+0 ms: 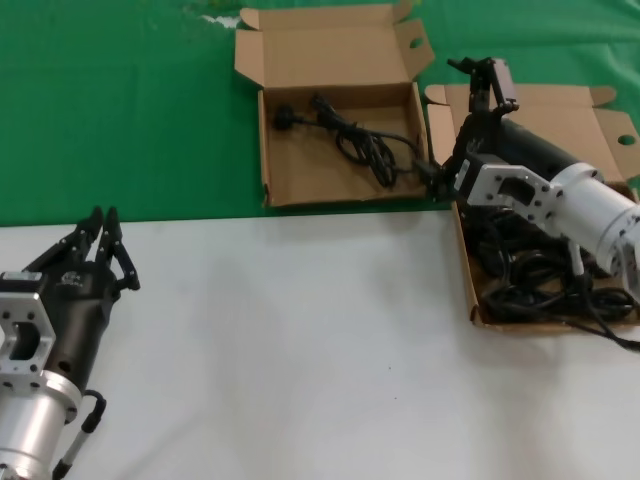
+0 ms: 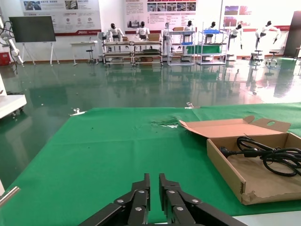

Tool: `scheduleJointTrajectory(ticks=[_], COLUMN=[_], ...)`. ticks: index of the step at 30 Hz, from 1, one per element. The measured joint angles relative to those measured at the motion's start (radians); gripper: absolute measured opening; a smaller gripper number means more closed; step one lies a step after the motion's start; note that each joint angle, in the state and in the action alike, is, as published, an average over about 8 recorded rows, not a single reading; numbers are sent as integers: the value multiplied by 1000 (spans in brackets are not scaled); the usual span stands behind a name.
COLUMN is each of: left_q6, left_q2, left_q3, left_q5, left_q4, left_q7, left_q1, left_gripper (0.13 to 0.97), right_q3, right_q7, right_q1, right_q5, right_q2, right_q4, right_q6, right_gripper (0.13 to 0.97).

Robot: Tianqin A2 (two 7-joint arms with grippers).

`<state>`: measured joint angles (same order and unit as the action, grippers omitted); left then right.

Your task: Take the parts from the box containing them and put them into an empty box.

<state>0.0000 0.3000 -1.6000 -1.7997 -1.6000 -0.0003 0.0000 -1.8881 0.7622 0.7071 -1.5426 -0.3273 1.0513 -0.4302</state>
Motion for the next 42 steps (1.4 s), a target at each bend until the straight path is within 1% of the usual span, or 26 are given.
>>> scheduleJointTrajectory(ticks=[2, 10, 14, 22, 23, 31, 32, 40, 42], left_q6=[0, 0, 0, 0, 0, 0, 0, 0, 0], left_q2=[0, 0, 0, 0, 0, 0, 0, 0, 0], left_q3=[0, 0, 0, 0, 0, 0, 0, 0, 0], left_q5=[0, 0, 0, 0, 0, 0, 0, 0, 0], left_q4=[0, 0, 0, 0, 0, 0, 0, 0, 0], left_q7=[0, 0, 0, 0, 0, 0, 0, 0, 0], left_q1=[0, 0, 0, 0, 0, 0, 0, 0, 0], left_gripper=[177, 282, 282, 452, 452, 669, 669, 834, 847], right_q3=[7, 38, 54, 87, 91, 123, 127, 160, 168], right_q7=[-18, -101, -144, -229, -240, -326, -337, -422, -444], right_q1=[-17, -93, -133, -212, -222, -303, -313, -392, -413], right_q5=[-6, -34, -48, -77, -81, -110, -114, -143, -150], right_q2=[1, 4, 5, 8, 9, 12, 12, 15, 16], right_q4=[13, 72, 103, 165, 173, 235, 243, 304, 320], right_q6=[10, 57, 81, 129, 135, 184, 190, 238, 251], right_gripper=[966, 966, 966, 966, 966, 966, 966, 966, 966])
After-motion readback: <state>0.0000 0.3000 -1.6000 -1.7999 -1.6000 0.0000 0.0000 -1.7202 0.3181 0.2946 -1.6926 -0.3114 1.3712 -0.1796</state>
